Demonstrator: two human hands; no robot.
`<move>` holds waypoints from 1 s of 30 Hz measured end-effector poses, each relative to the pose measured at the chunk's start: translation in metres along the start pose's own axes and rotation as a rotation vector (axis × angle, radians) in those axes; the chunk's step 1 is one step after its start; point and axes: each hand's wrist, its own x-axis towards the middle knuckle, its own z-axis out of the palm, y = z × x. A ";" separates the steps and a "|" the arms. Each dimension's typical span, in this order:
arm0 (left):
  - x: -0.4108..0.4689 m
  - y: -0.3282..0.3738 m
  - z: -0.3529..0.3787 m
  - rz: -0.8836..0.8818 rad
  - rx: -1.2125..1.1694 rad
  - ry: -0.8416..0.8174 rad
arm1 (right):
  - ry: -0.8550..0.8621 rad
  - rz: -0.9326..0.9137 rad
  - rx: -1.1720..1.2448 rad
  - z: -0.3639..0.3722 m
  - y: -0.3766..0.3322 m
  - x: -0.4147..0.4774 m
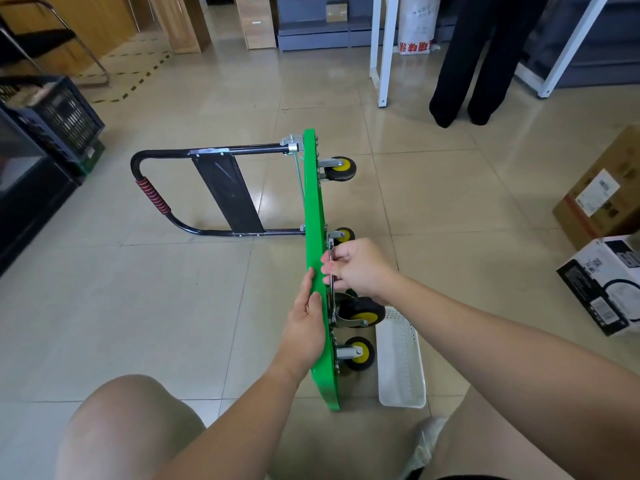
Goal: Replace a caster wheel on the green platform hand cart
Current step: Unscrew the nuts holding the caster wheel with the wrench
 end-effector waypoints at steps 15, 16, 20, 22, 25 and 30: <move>0.004 -0.004 -0.001 0.003 -0.068 -0.007 | 0.218 -0.420 -0.120 0.043 0.093 -0.103; 0.003 -0.003 0.000 0.004 -0.063 -0.001 | 0.224 -0.462 -0.167 0.046 0.104 -0.110; 0.001 -0.005 0.001 0.036 -0.028 0.008 | 0.261 -0.563 -0.248 0.055 0.119 -0.125; 0.000 -0.005 0.001 0.037 -0.031 0.002 | 0.307 -0.587 -0.231 0.057 0.120 -0.124; 0.003 -0.006 0.000 0.030 -0.043 0.002 | 0.395 -0.541 -0.084 0.054 0.107 -0.123; 0.004 -0.006 0.000 0.018 -0.015 0.003 | 0.398 -0.358 0.264 0.022 0.052 -0.101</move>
